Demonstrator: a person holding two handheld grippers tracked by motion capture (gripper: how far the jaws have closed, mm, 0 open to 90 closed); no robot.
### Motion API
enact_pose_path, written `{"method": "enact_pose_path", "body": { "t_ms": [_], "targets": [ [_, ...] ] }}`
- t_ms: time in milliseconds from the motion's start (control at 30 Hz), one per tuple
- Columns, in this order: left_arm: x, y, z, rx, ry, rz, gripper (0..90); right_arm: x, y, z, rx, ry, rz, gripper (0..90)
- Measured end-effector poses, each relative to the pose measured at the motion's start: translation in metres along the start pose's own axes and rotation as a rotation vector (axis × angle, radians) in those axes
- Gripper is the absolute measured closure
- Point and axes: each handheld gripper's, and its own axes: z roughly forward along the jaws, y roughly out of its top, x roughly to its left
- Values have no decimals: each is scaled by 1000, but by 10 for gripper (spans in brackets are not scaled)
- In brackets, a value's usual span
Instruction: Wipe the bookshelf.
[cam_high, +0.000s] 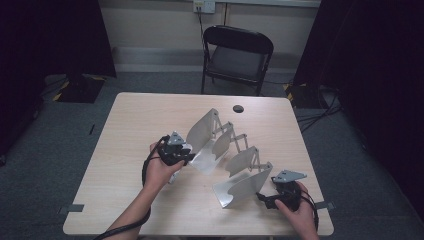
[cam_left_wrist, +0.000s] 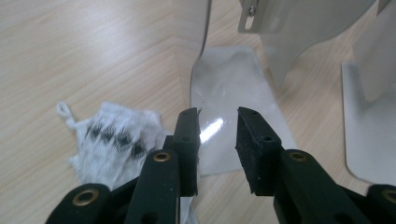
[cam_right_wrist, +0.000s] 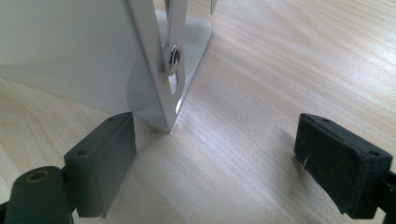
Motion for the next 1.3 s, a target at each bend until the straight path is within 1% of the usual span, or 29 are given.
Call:
{"method": "enact_pose_path", "body": {
  "t_ms": [33,67,167,200,233,267,300,367,400,433,500,533,600,633,700,733,767,800,900,933,1000,1067,1100,1133,1167,1200,1233,1267,1300],
  "targets": [
    [0,0,0,0,0,0,676,0,0,0,0,0,0,120],
    [2,-5,-4,12,10,-8,668,-1,-1,0,-7,4,0,115],
    [6,-10,-8,22,19,-2,666,-1,-1,1,-7,4,0,109],
    [10,-17,-13,33,37,-7,653,-1,-1,1,-8,3,1,107],
    [10,-17,-13,33,37,-7,634,-1,-1,1,-10,2,1,106],
    [14,-23,-19,39,48,-8,631,-1,-1,1,-11,2,2,101],
    [15,-26,-21,46,48,-19,631,-1,-1,1,-11,1,4,96],
    [17,-32,-26,53,57,-23,622,-1,-1,1,-12,1,6,92],
    [18,-35,-28,51,55,-39,619,-1,-1,1,-12,1,5,91],
    [18,-35,-28,51,55,-39,613,-1,-1,1,-12,1,5,91],
    [18,-40,-33,51,64,-38,604,-2,-2,1,-16,0,5,91],
    [19,-45,-38,60,72,-33,599,-1,-2,1,-18,-1,6,91],
    [19,-46,-40,63,77,-26,593,-1,-2,1,-20,-1,7,91],
    [19,-49,-41,63,74,-38,580,-1,-3,1,-21,-1,7,91],
    [19,-52,-43,66,77,-31,571,-1,-3,1,-22,0,6,91],
    [18,-53,-44,71,71,-32,568,-1,-3,1,-23,0,6,91],
    [19,-54,-44,73,75,-21,563,-1,-3,1,-23,0,6,91],
    [19,-57,-45,78,81,-30,552,-1,-3,1,-23,0,6,91],
    [19,-61,-45,88,79,-38,515,-1,-3,1,-23,0,6,90],
    [19,-63,-45,89,78,-39,515,-1,-3,1,-23,0,6,90],
    [21,-69,-43,112,95,-15,514,-2,-3,2,-25,0,5,89],
    [20,-71,-40,111,95,-28,516,-2,-3,1,-24,-1,6,89],
    [19,-72,-39,107,101,-28,518,-2,-3,1,-24,-1,6,89],
    [20,-71,-38,116,107,-6,523,-2,-3,1,-23,1,5,89],
    [20,-71,-38,116,107,-6,530,-2,-3,1,-23,0,5,89],
    [21,-70,-37,127,121,13,538,-2,-3,2,-24,-1,5,89],
    [20,-70,-36,123,123,5,544,-2,-3,1,-23,0,6,89],
    [20,-70,-35,126,132,17,546,-2,-3,1,-23,0,5,89],
    [20,-70,-33,118,126,3,550,-2,-3,1,-23,0,6,89]
  ]
}}
